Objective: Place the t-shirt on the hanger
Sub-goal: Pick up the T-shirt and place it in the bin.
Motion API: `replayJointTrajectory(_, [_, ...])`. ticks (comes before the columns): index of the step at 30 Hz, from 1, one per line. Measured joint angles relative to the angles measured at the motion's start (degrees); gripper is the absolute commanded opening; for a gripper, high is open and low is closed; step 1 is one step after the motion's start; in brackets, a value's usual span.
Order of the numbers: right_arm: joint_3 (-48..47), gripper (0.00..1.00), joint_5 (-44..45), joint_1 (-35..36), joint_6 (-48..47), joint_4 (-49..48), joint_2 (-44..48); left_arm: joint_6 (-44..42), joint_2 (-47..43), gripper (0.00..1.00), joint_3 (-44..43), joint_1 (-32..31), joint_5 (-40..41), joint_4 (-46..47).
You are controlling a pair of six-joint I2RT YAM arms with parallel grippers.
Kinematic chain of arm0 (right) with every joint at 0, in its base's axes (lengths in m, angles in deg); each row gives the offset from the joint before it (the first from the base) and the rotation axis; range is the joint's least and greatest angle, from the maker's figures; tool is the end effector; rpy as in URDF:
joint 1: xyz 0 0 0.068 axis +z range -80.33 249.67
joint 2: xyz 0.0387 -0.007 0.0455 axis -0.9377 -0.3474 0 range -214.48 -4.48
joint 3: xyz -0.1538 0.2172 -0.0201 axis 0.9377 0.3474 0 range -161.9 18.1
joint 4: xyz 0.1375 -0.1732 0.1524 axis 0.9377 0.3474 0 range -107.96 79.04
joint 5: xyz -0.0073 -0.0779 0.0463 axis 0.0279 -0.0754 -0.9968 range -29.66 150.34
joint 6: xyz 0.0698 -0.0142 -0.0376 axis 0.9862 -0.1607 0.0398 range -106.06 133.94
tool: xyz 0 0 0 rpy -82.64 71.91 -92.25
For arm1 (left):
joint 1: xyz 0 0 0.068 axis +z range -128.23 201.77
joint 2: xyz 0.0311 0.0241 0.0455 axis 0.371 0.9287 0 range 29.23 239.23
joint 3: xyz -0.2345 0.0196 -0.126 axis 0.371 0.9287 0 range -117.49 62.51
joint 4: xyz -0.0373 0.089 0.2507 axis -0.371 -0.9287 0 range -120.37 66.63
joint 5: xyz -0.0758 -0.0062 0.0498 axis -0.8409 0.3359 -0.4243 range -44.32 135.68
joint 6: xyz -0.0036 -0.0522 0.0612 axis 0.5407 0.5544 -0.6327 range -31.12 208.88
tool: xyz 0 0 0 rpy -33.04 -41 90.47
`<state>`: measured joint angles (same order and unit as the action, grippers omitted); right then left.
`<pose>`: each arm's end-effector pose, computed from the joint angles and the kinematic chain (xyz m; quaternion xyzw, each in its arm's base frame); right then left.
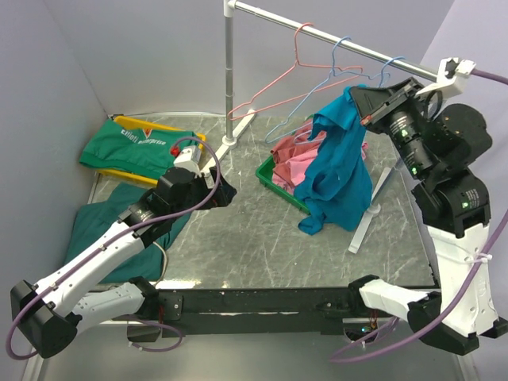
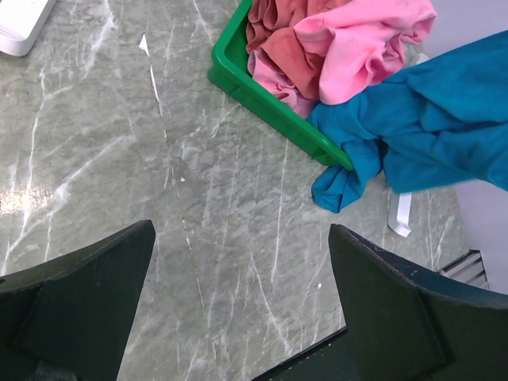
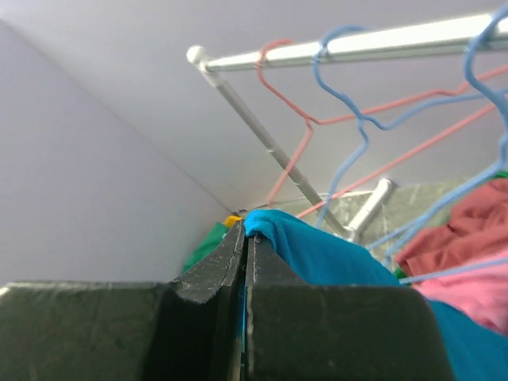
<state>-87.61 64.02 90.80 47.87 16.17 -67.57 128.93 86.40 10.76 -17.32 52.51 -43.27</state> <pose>0.1793 0.0645 0.5798 0.0969 0.6457 0.3313 0.6811 0.2122 -0.1617 0.3049 -0.0389 0.8431 -0.3014 0.4437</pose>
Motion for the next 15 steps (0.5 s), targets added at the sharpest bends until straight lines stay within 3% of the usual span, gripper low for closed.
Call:
replayJointTrajectory(5, [-7.26, 0.0, -1.88, 0.0, 1.03, 0.66, -2.99, -0.35, 0.0, 0.92, 0.0, 0.0, -1.16, 0.31])
replayJointTrajectory(15, [-15.19, 0.0, -12.09, 2.51, 7.69, -1.09, -7.72, -0.37, -1.88, 0.91, 0.0, 0.0, -1.38, -0.15])
